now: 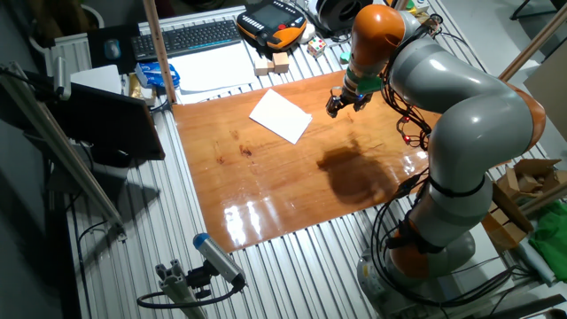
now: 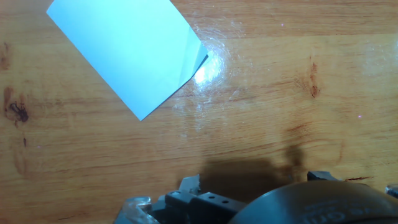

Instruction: Unfold a piece of paper

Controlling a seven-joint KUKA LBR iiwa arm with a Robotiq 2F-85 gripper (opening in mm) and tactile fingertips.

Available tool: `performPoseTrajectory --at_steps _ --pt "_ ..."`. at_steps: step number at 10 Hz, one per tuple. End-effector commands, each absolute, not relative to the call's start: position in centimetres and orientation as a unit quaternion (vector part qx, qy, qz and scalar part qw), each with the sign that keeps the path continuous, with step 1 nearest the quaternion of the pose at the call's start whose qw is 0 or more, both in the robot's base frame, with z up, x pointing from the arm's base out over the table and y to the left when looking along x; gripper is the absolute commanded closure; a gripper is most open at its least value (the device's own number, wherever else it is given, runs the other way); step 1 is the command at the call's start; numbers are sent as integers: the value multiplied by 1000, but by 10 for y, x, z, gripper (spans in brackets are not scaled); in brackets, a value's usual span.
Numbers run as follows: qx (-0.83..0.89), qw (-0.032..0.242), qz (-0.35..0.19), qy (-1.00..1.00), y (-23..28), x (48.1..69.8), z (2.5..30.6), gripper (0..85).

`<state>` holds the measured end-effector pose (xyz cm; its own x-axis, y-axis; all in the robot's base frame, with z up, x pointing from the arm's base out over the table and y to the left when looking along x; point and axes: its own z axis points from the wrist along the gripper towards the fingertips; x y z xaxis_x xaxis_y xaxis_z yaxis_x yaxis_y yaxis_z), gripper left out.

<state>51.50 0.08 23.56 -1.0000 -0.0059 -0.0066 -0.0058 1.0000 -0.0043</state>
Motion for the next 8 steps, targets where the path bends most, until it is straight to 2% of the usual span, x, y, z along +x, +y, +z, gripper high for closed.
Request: performPoseTrajectory --at_steps 1,8 --pt "-4 25 -46 999 1 515 236 830" --pt "-3 22 -43 999 5 515 231 830"
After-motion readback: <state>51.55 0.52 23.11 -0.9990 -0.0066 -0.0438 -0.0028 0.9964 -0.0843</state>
